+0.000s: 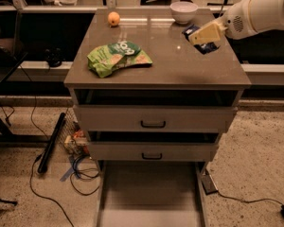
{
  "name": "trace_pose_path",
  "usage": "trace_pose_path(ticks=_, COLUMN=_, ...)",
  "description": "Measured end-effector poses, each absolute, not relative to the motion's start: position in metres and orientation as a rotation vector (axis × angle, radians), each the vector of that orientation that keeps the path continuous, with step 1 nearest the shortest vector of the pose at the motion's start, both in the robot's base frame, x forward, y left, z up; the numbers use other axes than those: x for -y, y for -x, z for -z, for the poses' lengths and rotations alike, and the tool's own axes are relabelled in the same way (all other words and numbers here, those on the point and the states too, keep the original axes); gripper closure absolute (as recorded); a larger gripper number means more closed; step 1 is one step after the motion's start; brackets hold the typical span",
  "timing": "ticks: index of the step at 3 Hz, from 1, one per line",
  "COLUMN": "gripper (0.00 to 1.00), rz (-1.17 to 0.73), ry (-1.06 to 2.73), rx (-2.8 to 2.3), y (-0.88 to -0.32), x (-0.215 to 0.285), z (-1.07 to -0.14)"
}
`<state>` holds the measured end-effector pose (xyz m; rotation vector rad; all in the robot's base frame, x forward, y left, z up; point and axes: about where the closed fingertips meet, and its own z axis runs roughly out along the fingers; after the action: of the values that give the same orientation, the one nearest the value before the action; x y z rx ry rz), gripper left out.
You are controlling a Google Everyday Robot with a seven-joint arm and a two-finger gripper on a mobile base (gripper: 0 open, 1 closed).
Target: Place rxbar blueberry into bottom drawer
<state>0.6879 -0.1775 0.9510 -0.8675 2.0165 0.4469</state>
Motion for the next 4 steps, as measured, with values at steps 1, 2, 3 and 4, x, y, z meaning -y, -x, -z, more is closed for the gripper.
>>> trace_pose_path(ticks=1, gripper=1.0, rz=-0.464, ry=0.931, rx=-2.062, y=-0.668, x=0.175, z=-0.917)
trace_pose_path(ticks=2, gripper=1.0, rz=-0.481, ry=1.024, rx=-2.119, y=-0.623, x=0.169, z=-0.865)
trace_pose_path(ticks=3, gripper=1.0, rz=-0.586, ry=1.072, rx=-2.212, y=-0.574, x=0.152, z=-0.792)
trace_pose_path(ticks=4, gripper=1.0, rz=-0.639, ry=1.113, rx=-2.275, y=-0.548, x=0.141, z=-0.753)
